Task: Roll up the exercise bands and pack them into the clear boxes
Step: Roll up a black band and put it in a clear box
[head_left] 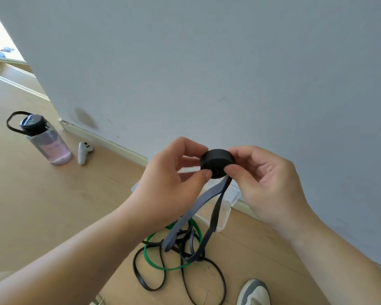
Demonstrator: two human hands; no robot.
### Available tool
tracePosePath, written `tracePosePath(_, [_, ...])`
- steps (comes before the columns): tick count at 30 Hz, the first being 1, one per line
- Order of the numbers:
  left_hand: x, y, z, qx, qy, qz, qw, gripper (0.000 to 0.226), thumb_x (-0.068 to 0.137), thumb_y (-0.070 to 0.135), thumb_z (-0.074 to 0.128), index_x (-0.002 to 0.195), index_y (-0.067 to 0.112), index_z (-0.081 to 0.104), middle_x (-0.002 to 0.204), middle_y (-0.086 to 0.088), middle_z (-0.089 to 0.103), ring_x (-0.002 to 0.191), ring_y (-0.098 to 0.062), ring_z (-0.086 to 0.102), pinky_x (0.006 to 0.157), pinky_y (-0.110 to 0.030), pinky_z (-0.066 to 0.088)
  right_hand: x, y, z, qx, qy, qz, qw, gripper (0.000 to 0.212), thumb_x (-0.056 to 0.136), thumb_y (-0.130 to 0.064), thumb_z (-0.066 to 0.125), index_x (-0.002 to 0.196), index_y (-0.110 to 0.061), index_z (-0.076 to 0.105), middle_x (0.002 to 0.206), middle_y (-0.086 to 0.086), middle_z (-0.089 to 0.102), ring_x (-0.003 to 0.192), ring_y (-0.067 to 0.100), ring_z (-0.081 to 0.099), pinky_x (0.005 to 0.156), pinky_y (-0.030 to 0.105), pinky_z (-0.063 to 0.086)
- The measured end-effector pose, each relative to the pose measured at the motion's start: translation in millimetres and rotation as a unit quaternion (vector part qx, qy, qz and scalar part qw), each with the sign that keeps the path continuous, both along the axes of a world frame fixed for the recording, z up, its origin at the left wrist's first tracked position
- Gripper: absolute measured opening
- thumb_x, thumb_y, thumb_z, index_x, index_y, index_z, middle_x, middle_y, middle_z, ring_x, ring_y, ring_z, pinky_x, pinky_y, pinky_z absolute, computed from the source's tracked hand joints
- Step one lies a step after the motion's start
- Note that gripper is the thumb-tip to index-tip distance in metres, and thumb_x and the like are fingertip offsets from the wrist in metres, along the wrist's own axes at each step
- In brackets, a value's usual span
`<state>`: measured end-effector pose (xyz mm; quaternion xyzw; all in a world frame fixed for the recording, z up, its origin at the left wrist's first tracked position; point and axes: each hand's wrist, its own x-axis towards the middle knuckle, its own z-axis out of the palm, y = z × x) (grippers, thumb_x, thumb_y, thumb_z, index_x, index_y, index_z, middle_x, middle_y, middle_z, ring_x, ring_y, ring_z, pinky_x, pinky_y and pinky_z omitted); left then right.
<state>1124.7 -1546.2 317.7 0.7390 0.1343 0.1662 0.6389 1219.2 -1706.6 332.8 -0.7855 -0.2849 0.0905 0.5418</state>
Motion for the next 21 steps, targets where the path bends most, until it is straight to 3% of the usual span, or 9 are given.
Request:
tracePosePath(3, [-1.0,1.0,-3.2,0.148,-0.038,0.018,0.988,0.033,0.089,0.01,0.078,0.116,0.023,0.067,0.107,0.016,0.073,0.107,-0.001,0.068,0.089,-0.019,0.057,3.1,-0.2,0.1,-0.084,-0.137,0.018,0.987,0.028,0.092,-0.001,0.07,0.106,-0.024,0.076,0.094,-0.014,0.075,0.094,0.005,0.069,0.083,0.009,0.051])
tracePosePath(5, [-0.9,2.2,-5.8,0.237,-0.07,0.007,0.969,0.032,0.089,0.001,0.075,0.116,0.018,0.068,0.104,0.013,0.073,0.101,-0.003,0.07,0.082,-0.021,0.059,4.8,0.3,-3.2,-0.11,-0.22,0.045,0.968,0.029,0.09,0.003,0.069,0.108,-0.018,0.076,0.094,-0.009,0.073,0.089,0.01,0.068,0.079,0.017,0.052])
tracePosePath(7, [-0.2,5.0,-7.1,0.254,-0.082,-0.004,0.964,0.03,0.089,-0.003,0.072,0.112,0.016,0.069,0.101,0.009,0.072,0.097,-0.008,0.071,0.075,-0.025,0.061,5.0,0.1,-6.0,-0.097,-0.235,0.041,0.966,0.03,0.089,0.002,0.07,0.111,-0.017,0.077,0.096,-0.008,0.075,0.089,0.01,0.07,0.08,0.02,0.054])
tracePosePath(10, [-1.4,5.3,-6.0,0.162,-0.062,-0.005,0.985,0.029,0.092,-0.004,0.068,0.108,0.02,0.069,0.098,0.011,0.073,0.098,-0.01,0.071,0.075,-0.023,0.061,-0.2,0.1,-5.2,-0.026,-0.139,0.006,0.99,0.03,0.088,-0.004,0.077,0.112,-0.022,0.077,0.098,-0.015,0.078,0.095,0.002,0.073,0.086,0.014,0.056])
tracePosePath(14, [-0.6,1.3,-4.0,0.007,-0.064,0.026,0.998,0.028,0.094,-0.005,0.067,0.105,0.02,0.071,0.096,0.001,0.076,0.09,-0.017,0.075,0.077,-0.029,0.062,-3.4,2.0,0.8,0.068,-0.014,-0.029,0.997,0.029,0.08,-0.004,0.084,0.098,-0.026,0.078,0.092,-0.014,0.08,0.088,0.007,0.077,0.082,0.018,0.059])
tracePosePath(18, [1.2,-0.2,-1.9,-0.113,-0.089,0.045,0.989,0.021,0.096,-0.006,0.064,0.098,0.014,0.068,0.096,-0.006,0.078,0.091,-0.025,0.077,0.082,-0.039,0.063,-1.7,3.9,4.9,0.117,0.038,-0.036,0.992,0.024,0.078,-0.001,0.084,0.095,-0.016,0.077,0.09,-0.005,0.081,0.085,0.013,0.078,0.081,0.022,0.061])
tracePosePath(21, [-0.3,-7.9,-4.4,-0.159,-0.058,0.02,0.985,0.018,0.096,-0.009,0.063,0.093,0.008,0.061,0.097,-0.005,0.079,0.095,-0.025,0.077,0.085,-0.04,0.063,-3.0,3.8,1.5,0.102,0.022,-0.033,0.994,0.024,0.08,-0.001,0.082,0.089,-0.021,0.074,0.088,-0.008,0.08,0.084,0.012,0.077,0.079,0.02,0.059])
